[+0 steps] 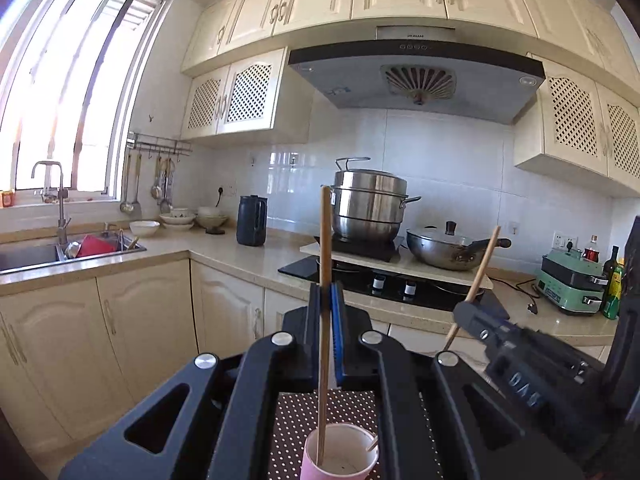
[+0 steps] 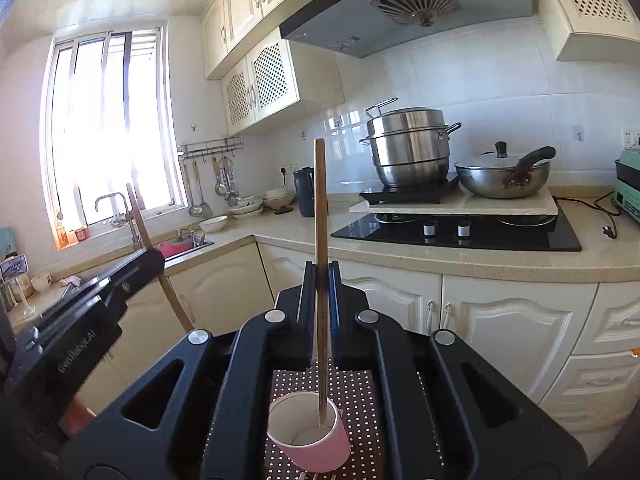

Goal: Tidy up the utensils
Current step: 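Lift both chopsticks and carry them over the pink cup with both tools, then drop the chopsticks into the pink cup by opening both tools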

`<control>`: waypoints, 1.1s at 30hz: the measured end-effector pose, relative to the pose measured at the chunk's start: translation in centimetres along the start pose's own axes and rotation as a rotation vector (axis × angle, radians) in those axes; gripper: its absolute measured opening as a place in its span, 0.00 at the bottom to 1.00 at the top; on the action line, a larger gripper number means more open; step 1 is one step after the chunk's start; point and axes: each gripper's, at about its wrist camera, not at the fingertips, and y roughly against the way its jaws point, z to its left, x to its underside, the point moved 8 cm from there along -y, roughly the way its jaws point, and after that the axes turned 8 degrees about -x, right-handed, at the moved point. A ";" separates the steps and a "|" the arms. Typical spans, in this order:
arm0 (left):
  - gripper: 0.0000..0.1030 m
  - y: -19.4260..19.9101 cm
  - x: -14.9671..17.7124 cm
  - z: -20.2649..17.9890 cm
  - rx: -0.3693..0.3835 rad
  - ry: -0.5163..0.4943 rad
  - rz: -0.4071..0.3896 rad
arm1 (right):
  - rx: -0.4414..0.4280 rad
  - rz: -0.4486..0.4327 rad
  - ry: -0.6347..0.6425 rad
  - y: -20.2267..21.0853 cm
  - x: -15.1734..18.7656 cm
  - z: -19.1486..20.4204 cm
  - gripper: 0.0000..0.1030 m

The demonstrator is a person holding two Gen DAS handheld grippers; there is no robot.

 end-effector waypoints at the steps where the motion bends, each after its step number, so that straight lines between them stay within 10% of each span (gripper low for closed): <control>1: 0.06 0.0 -0.2 0.0 0.002 0.001 -0.003 | -0.004 0.011 0.000 -0.4 0.3 0.1 0.07; 17: 0.07 -3.4 5.8 0.1 0.018 -0.065 0.123 | 0.003 0.248 0.008 -3.7 6.4 -0.4 0.08; 21: 0.26 -3.8 7.2 0.7 0.003 -0.075 0.171 | 0.007 0.278 -0.008 -3.1 7.2 -0.7 0.09; 23: 0.26 -3.6 7.7 1.1 0.000 -0.070 0.184 | 0.023 0.282 -0.012 -2.6 7.4 -1.0 0.15; 26: 0.28 -3.4 8.2 1.7 -0.008 -0.068 0.201 | 0.036 0.263 -0.025 -1.6 7.4 -1.4 0.62; 33: 0.37 -1.9 8.7 2.5 -0.012 -0.063 0.211 | 0.064 0.244 -0.027 0.1 7.4 -1.6 0.64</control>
